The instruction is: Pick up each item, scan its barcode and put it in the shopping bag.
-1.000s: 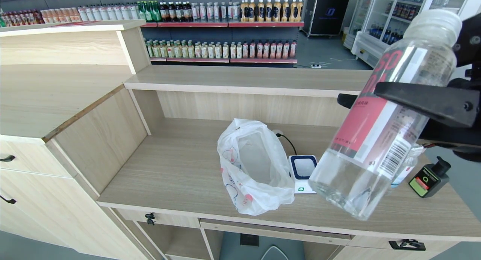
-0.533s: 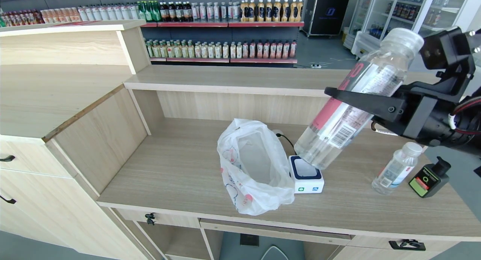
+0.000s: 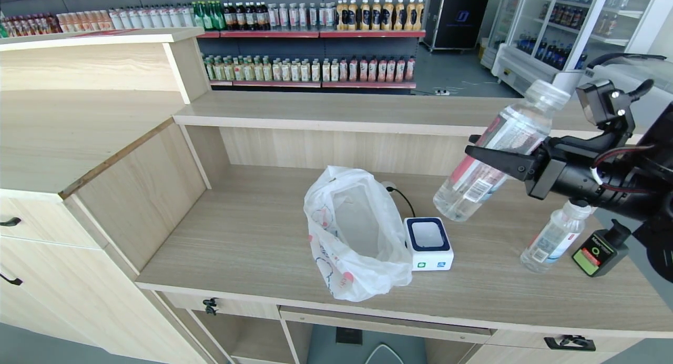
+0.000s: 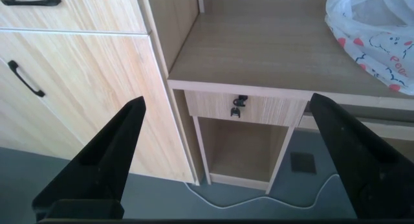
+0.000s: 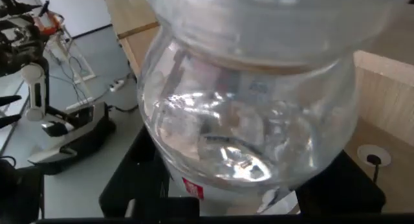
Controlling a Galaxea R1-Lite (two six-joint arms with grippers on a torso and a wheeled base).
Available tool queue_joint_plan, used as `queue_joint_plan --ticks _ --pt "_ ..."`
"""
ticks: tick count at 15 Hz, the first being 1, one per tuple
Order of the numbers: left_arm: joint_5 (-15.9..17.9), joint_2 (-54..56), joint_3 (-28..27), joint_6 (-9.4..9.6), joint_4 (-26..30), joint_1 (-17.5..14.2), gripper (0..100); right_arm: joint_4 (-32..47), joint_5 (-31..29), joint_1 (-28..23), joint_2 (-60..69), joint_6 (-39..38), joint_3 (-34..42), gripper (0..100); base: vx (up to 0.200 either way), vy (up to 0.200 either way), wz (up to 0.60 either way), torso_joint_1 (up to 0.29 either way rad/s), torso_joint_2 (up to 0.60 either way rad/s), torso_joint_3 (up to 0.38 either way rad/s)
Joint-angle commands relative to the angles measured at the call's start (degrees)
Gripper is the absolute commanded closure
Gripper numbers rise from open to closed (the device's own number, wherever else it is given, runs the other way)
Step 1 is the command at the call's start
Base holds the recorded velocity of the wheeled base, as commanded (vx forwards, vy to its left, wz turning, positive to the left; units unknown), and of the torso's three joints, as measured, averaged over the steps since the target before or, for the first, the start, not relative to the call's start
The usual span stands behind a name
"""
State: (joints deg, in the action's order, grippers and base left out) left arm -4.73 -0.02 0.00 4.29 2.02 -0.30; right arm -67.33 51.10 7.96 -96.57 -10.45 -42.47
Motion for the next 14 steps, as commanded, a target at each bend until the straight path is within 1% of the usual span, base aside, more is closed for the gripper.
queue_joint_plan --ticks 1,2,3,4,5,6,7,9,10,11,12,14 --pt "-0.02 0.02 0.00 0.02 0.00 -0.05 0 -4.13 -3.38 -0.67 -6.61 6.40 -3.32 100 0.000 0.000 0.00 0.000 0.00 0.000" --pt "-0.02 0.02 0.00 0.02 0.00 -0.05 0 -6.32 -5.40 -1.81 -10.48 12.91 -6.22 100 0.000 0.000 0.00 0.000 0.00 0.000" --pt "-0.02 0.02 0.00 0.02 0.00 0.04 0 -6.41 -5.93 -2.95 -11.53 16.86 -7.19 100 0.000 0.000 0.00 0.000 0.00 0.000" --pt "-0.02 0.02 0.00 0.02 0.00 0.04 0 -6.15 -6.19 -6.20 -12.15 24.33 -7.63 100 0.000 0.000 0.00 0.000 0.00 0.000" --pt "-0.02 0.02 0.00 0.02 0.00 0.04 0 -6.15 -6.19 -7.96 -12.15 27.76 -7.27 100 0.000 0.000 0.00 0.000 0.00 0.000" --pt "-0.02 0.02 0.00 0.02 0.00 -0.05 0 -6.15 -6.19 -8.40 -12.23 28.55 -7.27 100 0.000 0.000 0.00 0.000 0.00 0.000" --pt "-0.02 0.02 0.00 0.02 0.00 -0.05 0 -5.09 -6.02 -11.30 -11.71 32.60 -6.75 100 0.000 0.000 0.00 0.000 0.00 0.000" --pt "-0.02 0.02 0.00 0.02 0.00 -0.05 0 1.41 -6.19 -12.27 -8.89 34.00 -4.46 100 0.000 0.000 0.00 0.000 0.00 0.000" --pt "-0.02 0.02 0.00 0.02 0.00 0.04 0 3.61 -6.19 -13.76 -8.98 36.29 -4.37 100 0.000 0.000 0.00 0.000 0.00 0.000" --pt "-0.02 0.02 0.00 0.02 0.00 -0.05 0 8.27 -6.19 -14.73 -8.19 37.25 -4.55 100 0.000 0.000 0.00 0.000 0.00 0.000" --pt "-0.02 0.02 0.00 0.02 0.00 -0.05 0 12.22 -6.19 -15.52 -6.61 39.45 -4.55 100 0.000 0.000 0.00 0.000 0.00 0.000" --pt "-0.02 0.02 0.00 0.02 0.00 -0.05 0 18.29 -6.10 -16.66 -4.24 46.57 -4.37 100 0.000 0.000 0.00 0.000 0.00 0.000"
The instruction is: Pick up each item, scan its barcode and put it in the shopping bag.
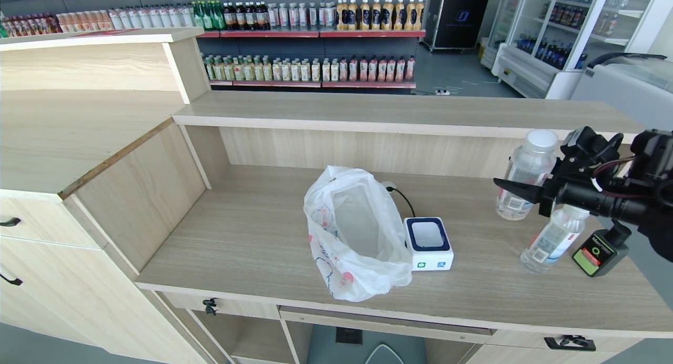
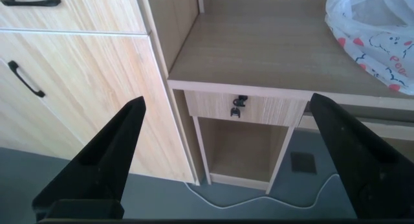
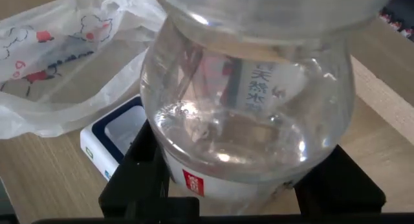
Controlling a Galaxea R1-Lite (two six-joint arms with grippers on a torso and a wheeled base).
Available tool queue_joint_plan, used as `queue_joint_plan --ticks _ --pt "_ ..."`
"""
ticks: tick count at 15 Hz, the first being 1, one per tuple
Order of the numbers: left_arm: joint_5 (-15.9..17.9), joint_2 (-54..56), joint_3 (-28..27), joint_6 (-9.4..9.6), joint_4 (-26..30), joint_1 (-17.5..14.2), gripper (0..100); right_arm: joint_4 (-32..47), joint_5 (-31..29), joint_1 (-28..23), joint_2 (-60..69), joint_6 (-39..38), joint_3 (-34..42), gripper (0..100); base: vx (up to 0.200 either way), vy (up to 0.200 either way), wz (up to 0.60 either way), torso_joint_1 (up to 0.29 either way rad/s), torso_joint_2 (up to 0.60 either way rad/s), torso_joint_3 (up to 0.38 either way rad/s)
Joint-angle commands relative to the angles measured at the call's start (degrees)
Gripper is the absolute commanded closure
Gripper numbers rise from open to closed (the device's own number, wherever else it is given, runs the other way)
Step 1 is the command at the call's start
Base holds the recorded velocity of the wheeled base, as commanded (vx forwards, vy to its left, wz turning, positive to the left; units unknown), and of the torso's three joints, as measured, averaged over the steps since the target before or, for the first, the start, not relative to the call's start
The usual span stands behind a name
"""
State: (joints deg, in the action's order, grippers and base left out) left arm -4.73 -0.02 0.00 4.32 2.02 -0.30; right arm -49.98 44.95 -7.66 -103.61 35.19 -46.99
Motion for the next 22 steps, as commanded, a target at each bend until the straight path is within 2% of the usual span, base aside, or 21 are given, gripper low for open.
queue_joint_plan --ticks 1,4,8,9,12,14,16,22 --pt "-0.02 0.02 0.00 -0.01 0.00 -0.05 0 2.61 0.14 -1.84 3.76 3.39 0.32 100 0.000 0.000 0.00 0.000 0.00 0.000" --pt "-0.02 0.02 0.00 -0.01 0.00 -0.05 0 4.89 0.40 -2.54 5.17 4.62 0.68 100 0.000 0.000 0.00 0.000 0.00 0.000" --pt "-0.02 0.02 0.00 -0.01 0.00 -0.05 0 11.66 -0.03 -5.18 7.46 5.59 1.20 100 0.000 0.000 0.00 0.000 0.00 0.000" --pt "-0.02 0.02 0.00 -0.01 0.00 -0.05 0 12.10 -2.32 -5.35 7.89 7.78 1.47 100 0.000 0.000 0.00 0.000 0.00 0.000" --pt "-0.02 0.02 0.00 -0.01 0.00 0.04 0 14.30 -17.35 -6.06 9.21 9.63 1.82 100 0.000 0.000 0.40 -0.002 0.00 0.000" --pt "-0.02 0.02 0.00 -0.01 0.00 -0.05 0 14.30 -22.27 -3.77 9.21 7.43 1.73 100 0.000 0.000 0.60 -0.002 0.00 0.000" --pt "-0.02 0.02 0.00 -0.01 0.00 -0.05 0 14.65 -22.45 -0.87 8.33 5.41 1.03 100 0.000 0.000 0.00 0.000 0.00 0.000" --pt "-0.02 0.02 0.00 -0.01 0.00 -0.05 0 11.57 -22.10 7.48 3.24 5.59 0.32 100 0.000 0.000 0.00 0.000 0.00 0.000"
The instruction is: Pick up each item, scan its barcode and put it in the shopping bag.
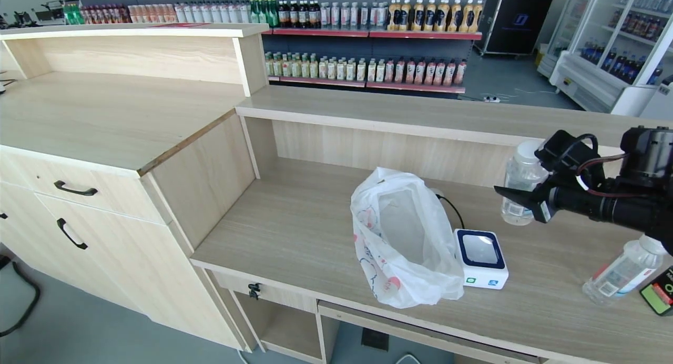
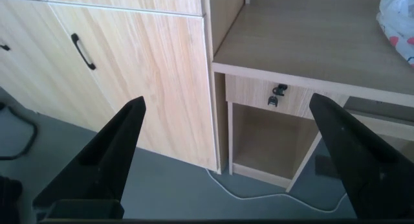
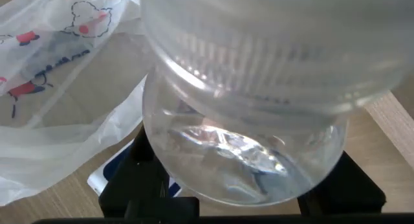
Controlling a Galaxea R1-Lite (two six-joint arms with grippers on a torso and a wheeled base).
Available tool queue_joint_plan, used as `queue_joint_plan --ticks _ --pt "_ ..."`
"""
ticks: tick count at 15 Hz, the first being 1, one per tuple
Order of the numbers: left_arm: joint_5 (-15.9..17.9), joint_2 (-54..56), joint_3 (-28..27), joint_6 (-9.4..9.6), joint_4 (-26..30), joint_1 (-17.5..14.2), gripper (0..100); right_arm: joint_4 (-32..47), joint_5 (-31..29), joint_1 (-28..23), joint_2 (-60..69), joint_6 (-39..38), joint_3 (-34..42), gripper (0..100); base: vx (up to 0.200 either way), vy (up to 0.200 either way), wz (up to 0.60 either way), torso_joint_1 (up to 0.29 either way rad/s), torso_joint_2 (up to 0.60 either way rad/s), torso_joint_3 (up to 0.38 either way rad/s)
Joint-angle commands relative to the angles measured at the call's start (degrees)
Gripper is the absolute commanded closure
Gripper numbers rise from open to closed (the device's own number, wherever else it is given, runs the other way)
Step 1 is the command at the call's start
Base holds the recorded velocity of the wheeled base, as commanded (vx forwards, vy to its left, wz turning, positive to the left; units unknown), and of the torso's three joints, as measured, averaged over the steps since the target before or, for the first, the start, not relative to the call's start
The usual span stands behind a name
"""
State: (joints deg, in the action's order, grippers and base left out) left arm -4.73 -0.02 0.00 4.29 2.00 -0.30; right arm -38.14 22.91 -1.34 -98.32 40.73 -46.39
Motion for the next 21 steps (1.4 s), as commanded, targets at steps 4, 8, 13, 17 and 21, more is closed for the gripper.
queue_joint_plan --ticks 4,8,13,17,21 --pt "-0.02 0.02 0.00 0.02 0.02 -0.05 0 -5.45 5.04 2.13 -7.50 2.60 -0.99 100 0.000 0.000 0.00 0.000 0.00 0.000" --pt "-0.02 0.02 0.00 0.02 0.02 -0.05 0 -5.89 8.47 2.22 -10.67 10.78 -1.60 100 0.000 0.000 0.00 0.000 0.00 0.000" --pt "-0.02 0.02 0.00 0.02 0.02 -0.05 0 -9.40 9.35 4.15 -16.20 21.23 -7.23 100 0.000 0.000 0.00 0.000 0.00 0.000" --pt "-0.02 0.02 0.00 0.02 0.02 -0.05 0 -20.74 9.35 6.97 -21.39 21.15 -7.40 100 0.000 0.000 0.00 0.000 0.00 0.000" --pt "-0.02 0.02 0.00 0.02 0.02 -0.05 0 -21.71 9.44 6.61 -22.53 21.23 -7.67 100 0.000 0.000 0.00 0.000 0.00 0.000"
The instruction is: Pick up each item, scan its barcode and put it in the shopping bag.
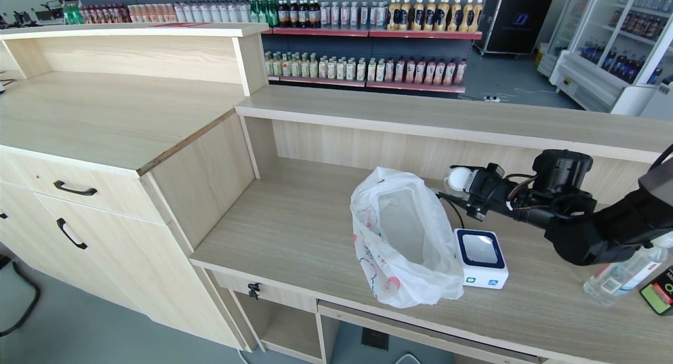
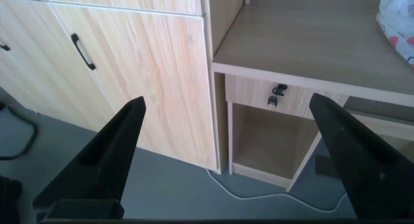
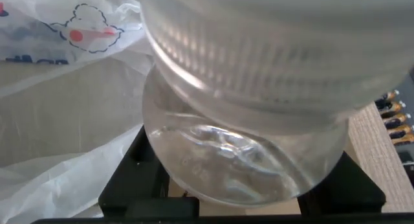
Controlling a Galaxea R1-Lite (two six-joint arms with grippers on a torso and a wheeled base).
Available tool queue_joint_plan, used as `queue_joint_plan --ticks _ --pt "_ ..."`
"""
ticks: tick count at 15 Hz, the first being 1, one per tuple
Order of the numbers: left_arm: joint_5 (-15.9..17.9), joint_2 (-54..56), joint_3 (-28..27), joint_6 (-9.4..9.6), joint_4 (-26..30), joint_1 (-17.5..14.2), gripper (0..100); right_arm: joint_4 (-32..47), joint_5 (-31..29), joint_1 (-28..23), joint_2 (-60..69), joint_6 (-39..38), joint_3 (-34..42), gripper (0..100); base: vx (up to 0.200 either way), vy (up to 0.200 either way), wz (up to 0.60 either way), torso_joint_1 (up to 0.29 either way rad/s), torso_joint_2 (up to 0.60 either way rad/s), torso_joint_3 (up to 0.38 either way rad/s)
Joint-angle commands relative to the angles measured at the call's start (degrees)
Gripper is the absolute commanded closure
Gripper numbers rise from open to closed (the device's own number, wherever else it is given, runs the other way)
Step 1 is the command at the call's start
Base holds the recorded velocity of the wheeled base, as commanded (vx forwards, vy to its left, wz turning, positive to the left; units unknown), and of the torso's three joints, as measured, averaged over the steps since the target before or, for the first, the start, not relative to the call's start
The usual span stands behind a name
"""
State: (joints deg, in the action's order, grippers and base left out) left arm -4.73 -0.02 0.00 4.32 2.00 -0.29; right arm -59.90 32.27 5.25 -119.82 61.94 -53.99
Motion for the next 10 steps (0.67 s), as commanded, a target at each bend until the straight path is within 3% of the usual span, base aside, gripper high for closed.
queue_joint_plan --ticks 1,10 --pt "-0.02 0.02 0.00 -0.01 0.02 -0.06 0 -1.00 0.16 -0.07 -1.56 0.02 -0.06 100 0.000 0.000 0.00 0.000 0.00 0.000" --pt "-0.02 0.02 0.00 -0.01 0.02 -0.06 0 -6.45 2.98 -0.86 -5.77 -0.07 -0.06 100 0.000 0.000 0.00 0.000 0.00 0.000"
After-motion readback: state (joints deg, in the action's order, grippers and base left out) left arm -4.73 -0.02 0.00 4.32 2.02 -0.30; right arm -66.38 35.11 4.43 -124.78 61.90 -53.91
